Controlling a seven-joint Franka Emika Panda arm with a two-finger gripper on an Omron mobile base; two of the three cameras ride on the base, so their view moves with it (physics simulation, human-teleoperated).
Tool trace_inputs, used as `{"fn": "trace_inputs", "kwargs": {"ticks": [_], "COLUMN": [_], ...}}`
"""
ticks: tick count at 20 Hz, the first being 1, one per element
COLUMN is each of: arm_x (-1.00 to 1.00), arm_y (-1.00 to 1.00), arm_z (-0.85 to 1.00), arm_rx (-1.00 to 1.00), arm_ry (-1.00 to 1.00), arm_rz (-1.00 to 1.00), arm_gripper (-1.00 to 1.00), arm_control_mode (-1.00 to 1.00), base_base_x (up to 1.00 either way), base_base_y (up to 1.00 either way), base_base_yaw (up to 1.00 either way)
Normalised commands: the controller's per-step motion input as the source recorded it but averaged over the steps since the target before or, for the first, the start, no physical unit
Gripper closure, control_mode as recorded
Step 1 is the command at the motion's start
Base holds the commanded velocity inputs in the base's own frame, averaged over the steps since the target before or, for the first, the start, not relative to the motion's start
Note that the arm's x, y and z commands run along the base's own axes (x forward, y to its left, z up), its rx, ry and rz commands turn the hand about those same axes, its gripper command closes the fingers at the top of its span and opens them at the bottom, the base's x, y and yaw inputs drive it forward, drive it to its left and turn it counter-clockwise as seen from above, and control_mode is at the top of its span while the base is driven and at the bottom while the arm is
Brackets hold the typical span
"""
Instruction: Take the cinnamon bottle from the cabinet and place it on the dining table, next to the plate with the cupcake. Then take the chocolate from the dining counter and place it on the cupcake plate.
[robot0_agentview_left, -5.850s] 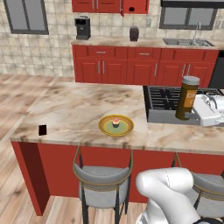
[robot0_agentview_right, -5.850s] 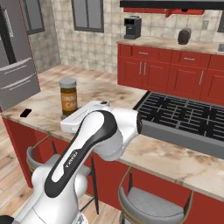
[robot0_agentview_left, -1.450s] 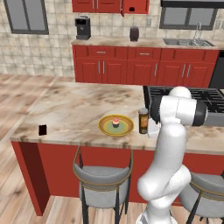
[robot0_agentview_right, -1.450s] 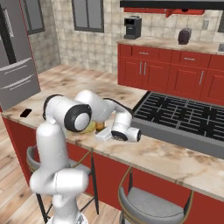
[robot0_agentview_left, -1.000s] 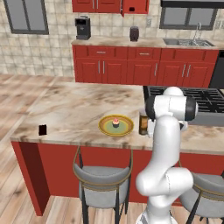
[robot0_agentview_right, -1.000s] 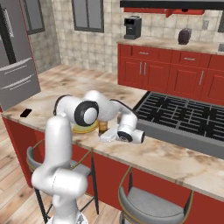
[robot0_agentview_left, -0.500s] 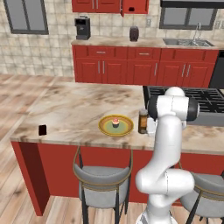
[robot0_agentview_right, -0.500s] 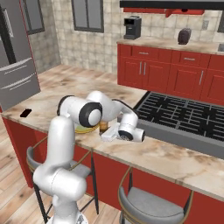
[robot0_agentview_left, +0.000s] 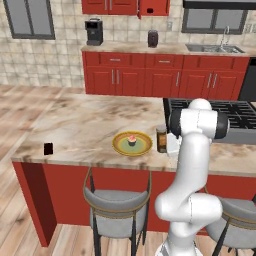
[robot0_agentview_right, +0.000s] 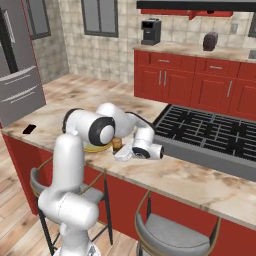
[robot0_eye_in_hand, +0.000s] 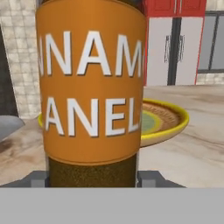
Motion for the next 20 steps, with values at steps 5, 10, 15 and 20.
{"fn": "trace_inputs", "kwargs": {"ticks": [5,10,15,20], "arm_x": [0.09,0.01,0.0,-0.01], "arm_y": [0.0,0.0,-0.08,-0.24], "arm_z": [-0.41,-0.35,-0.23,-0.04], "arm_rx": [-0.02,0.0,0.0,0.0], "arm_ry": [-0.05,-0.01,0.0,0.0], "arm_rz": [0.0,0.0,0.0,0.0], "arm_gripper": [-1.0,-1.0,-1.0,-1.0], "arm_control_mode": [-1.0,-1.0,-1.0,-1.0], "base_base_x": [0.0,0.0,0.0,0.0], "base_base_y": [0.0,0.0,0.0,0.0], "base_base_yaw": [0.0,0.0,0.0,0.0]}}
